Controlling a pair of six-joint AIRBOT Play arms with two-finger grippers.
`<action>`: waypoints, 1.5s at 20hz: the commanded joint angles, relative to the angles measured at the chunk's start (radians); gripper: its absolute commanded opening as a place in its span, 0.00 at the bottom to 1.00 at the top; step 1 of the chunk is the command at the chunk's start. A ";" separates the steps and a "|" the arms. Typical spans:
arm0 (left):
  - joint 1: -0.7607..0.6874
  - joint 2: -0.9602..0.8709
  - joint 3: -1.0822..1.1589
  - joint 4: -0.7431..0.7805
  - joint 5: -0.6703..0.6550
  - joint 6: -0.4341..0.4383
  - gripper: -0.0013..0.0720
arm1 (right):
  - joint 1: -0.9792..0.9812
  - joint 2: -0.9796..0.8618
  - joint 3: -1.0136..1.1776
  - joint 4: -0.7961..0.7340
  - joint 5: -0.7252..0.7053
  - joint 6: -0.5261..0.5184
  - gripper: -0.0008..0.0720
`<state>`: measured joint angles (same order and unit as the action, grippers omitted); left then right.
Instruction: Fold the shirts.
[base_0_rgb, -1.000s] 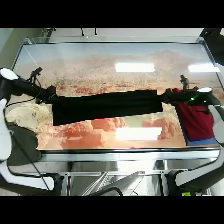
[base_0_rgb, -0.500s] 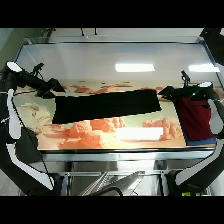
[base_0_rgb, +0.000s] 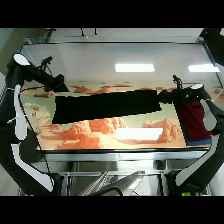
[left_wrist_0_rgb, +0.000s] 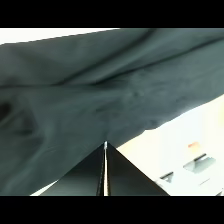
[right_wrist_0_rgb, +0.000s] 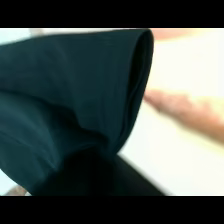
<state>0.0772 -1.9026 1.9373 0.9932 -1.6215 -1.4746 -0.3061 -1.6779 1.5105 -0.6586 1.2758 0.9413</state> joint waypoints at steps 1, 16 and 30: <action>-0.121 0.001 -0.059 -0.001 0.105 0.001 0.04 | 0.015 -0.007 0.003 0.002 0.027 -0.004 0.03; -0.703 -0.403 0.173 -0.148 0.532 -0.034 0.04 | 0.005 0.246 0.338 0.223 0.384 0.182 0.03; 0.002 0.257 0.074 -0.342 0.075 0.050 0.04 | 0.541 0.194 0.336 0.207 0.032 0.198 0.03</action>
<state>-0.1051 -1.7874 2.0274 0.6651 -1.4914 -1.4242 0.0872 -1.4494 1.8458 -0.4442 1.4628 1.1374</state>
